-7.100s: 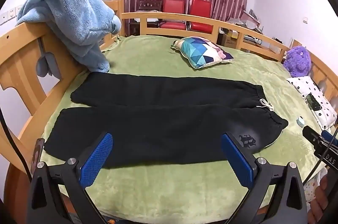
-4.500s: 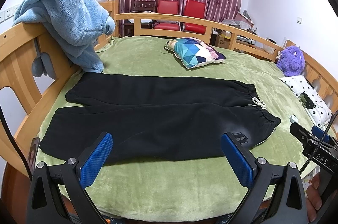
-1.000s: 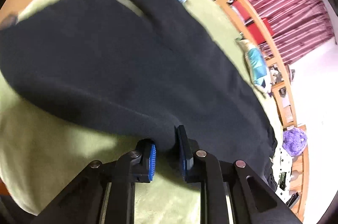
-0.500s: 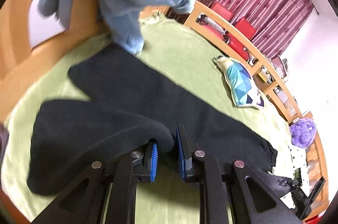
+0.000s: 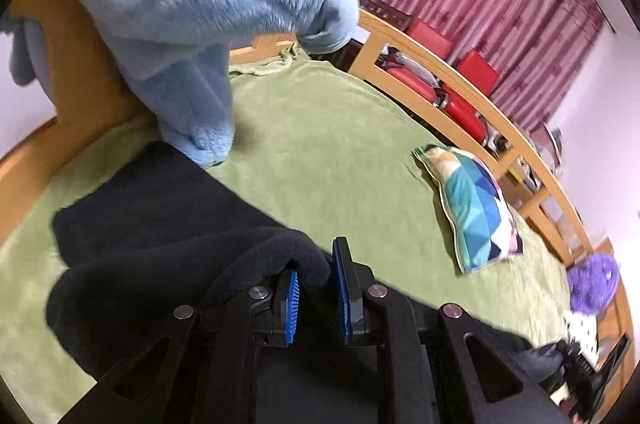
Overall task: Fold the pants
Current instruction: 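Grasp the waistband edge with the left tool while the right tool grasps it too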
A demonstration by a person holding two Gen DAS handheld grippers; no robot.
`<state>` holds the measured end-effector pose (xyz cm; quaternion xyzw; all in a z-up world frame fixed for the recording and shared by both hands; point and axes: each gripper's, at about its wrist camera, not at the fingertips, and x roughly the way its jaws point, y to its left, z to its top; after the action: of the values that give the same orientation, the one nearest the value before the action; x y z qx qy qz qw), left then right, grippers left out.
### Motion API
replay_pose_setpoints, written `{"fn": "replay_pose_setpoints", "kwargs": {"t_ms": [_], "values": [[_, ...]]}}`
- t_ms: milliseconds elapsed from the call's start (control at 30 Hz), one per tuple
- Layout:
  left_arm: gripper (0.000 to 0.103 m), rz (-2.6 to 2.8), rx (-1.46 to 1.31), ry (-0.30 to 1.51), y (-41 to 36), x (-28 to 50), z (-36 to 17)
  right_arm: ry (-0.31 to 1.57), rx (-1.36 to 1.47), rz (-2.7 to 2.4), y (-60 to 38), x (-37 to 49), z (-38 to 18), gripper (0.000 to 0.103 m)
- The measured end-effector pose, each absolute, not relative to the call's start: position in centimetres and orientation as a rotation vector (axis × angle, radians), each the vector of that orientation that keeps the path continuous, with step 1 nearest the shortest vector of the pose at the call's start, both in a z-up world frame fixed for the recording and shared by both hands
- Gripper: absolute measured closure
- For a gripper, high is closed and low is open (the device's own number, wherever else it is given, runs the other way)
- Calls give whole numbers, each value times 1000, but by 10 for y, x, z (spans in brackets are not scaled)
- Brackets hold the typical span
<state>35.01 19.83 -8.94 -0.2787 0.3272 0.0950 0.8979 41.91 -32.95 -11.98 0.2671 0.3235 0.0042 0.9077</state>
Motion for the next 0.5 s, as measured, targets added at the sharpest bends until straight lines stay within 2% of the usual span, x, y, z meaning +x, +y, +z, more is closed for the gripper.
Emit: {"fn": "replay_pose_setpoints", "kwargs": {"t_ms": [267,433,500], "values": [[88,258,-564,743,191,394,-151,704,576,-17,-321,452,-194,93],[88,318,-370,775,163,407,-175,760,558,-27,-319,468,-227,87],[88,334,-313,792,155,411,-177,751,564,-27,-319,468,-231,77]]}}
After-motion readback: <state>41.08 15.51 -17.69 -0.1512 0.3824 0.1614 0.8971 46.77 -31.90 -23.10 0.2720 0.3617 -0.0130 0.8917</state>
